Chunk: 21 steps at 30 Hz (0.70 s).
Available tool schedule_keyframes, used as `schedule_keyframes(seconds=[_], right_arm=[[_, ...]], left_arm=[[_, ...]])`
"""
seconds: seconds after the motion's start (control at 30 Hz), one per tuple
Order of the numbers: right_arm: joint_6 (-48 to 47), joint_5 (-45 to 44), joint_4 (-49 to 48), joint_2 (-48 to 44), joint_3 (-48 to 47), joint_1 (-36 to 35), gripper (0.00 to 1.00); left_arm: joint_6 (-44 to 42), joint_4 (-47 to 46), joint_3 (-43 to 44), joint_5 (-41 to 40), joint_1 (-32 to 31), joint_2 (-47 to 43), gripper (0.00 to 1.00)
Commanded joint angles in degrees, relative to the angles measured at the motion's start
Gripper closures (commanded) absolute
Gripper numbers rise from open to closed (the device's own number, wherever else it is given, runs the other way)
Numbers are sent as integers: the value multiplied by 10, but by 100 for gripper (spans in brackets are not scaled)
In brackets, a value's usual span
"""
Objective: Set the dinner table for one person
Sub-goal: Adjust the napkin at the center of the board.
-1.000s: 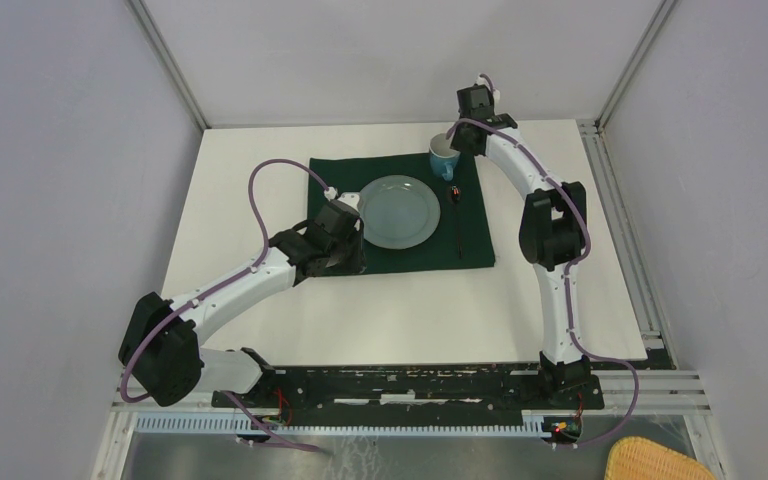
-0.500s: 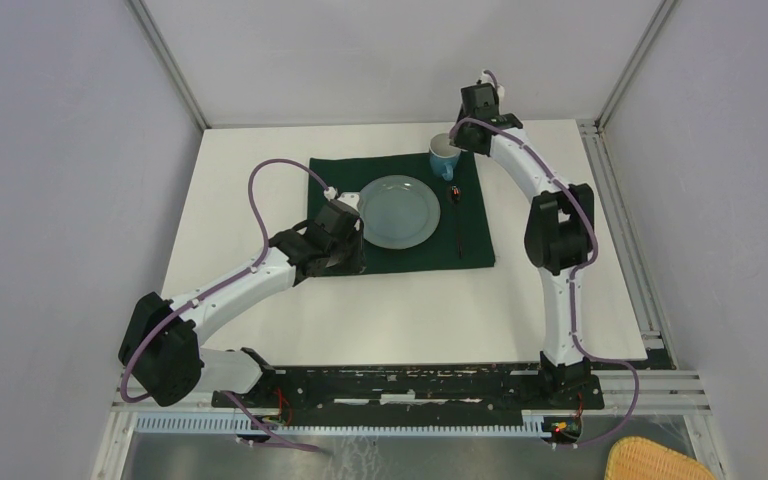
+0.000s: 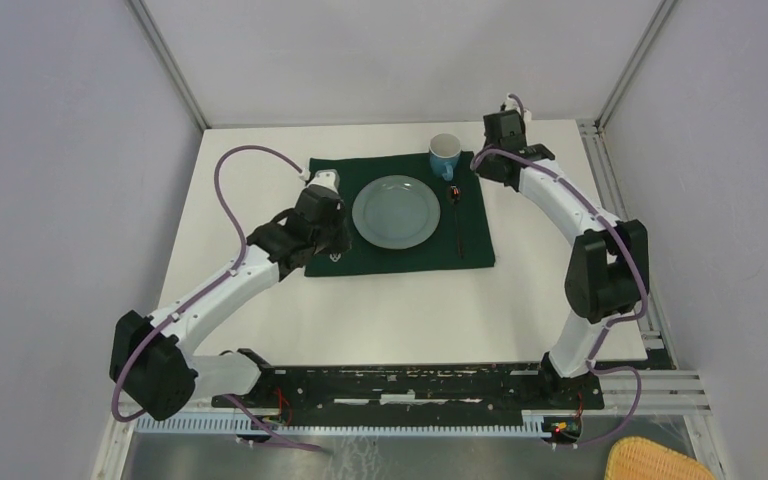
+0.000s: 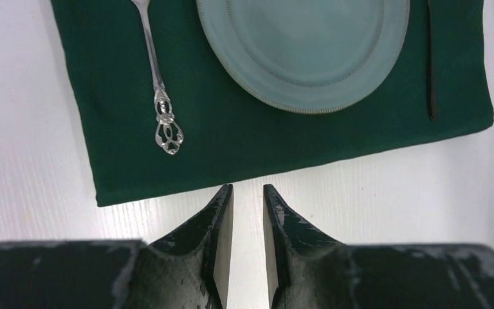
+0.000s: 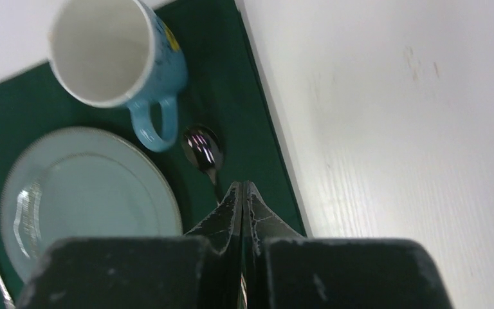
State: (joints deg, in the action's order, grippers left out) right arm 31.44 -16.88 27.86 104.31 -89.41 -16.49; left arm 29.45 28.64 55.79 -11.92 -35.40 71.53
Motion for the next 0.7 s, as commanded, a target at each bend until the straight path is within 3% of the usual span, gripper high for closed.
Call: schedule_keyframes(seconds=[0.0, 0.3, 0.67], right_arm=[[-6, 21, -16, -42, 83, -2, 100], [-16, 45, -27, -50, 159, -3, 100], [-17, 61, -42, 23, 132, -4, 100]], left_arm=[[17, -14, 19, -20, 20, -10, 69], [53, -28, -15, 23, 86, -1, 69], [57, -27, -26, 51, 117, -3, 69]])
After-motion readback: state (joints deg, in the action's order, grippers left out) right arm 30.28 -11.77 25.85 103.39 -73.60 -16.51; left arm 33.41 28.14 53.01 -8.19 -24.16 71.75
